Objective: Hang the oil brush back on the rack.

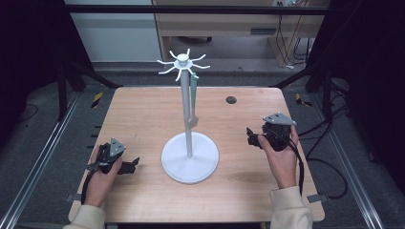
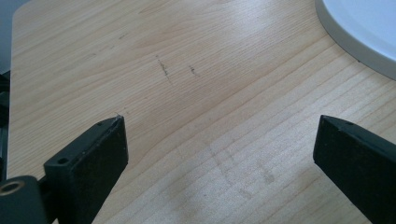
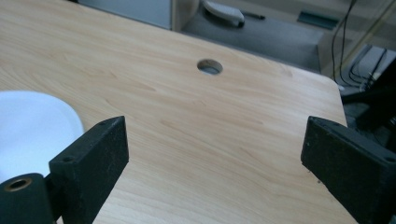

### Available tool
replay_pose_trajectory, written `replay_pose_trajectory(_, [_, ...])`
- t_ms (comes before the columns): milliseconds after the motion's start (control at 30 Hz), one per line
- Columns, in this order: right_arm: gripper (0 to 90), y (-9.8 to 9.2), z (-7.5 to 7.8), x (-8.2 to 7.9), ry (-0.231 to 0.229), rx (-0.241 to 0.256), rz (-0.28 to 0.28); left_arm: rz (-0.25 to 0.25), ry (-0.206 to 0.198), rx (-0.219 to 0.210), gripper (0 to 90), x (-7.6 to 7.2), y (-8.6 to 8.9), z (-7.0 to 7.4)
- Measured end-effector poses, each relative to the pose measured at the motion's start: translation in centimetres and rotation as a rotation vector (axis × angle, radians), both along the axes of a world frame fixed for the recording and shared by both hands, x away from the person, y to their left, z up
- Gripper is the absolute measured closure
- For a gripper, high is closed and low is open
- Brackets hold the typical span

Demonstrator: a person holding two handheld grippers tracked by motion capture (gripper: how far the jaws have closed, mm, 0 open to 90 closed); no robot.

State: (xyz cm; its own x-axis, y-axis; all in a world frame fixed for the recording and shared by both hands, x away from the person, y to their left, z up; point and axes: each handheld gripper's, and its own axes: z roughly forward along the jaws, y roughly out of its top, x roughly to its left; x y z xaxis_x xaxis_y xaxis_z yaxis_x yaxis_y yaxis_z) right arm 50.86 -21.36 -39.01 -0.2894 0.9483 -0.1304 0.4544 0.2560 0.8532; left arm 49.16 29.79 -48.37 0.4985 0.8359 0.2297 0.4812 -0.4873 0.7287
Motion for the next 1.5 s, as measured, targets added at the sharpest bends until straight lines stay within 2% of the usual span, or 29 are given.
replay_pose_trajectory(267, [11.2,-0.8,-1.6,0.3,0.034,0.006,-0.011,0.000,0.000,0.000,2.7,0.0,-0.1,0.0])
replay_pose_trajectory(333, [11.1,-0.9,-2.0,0.5,0.055,0.001,-0.013,0.000,0.000,0.001,2.7,0.0,-0.1,0.0])
replay_pose_trajectory(400, [11.8,-1.1,-2.5,0.6,0.053,0.007,-0.014,0.000,0.000,0.001,2.7,0.0,0.0,0.0])
replay_pose_trajectory(600, [11.3,-0.9,-4.0,0.9,0.104,-0.011,0.004,-0.001,0.000,0.001,2.7,0.0,-0.1,0.0])
replay_pose_trajectory(767, [11.1,-0.1,-5.0,1.3,0.144,-0.038,0.042,-0.003,0.000,0.003,2.7,0.0,-0.1,0.0])
replay_pose_trajectory(833, [12.3,0.0,-5.4,1.3,0.135,-0.045,0.044,-0.003,0.001,0.003,2.7,0.0,-0.1,0.0])
replay_pose_trajectory(1100, [12.4,-0.1,-6.6,1.6,0.175,-0.001,0.057,-0.005,0.002,0.007,2.7,0.0,-0.2,0.0])
replay_pose_trajectory(1233, [12.8,-0.2,-6.9,1.8,0.167,0.003,0.066,-0.006,0.004,0.007,2.7,0.0,-0.2,-0.1])
replay_pose_trajectory(1367, [13.0,-0.3,-7.1,2.0,0.161,0.039,0.067,-0.006,0.004,0.009,2.7,0.0,-0.2,-0.1])
replay_pose_trajectory(1500, [13.2,-0.5,-7.4,2.2,0.154,0.053,0.061,-0.007,0.005,0.008,2.7,0.0,-0.3,-0.1])
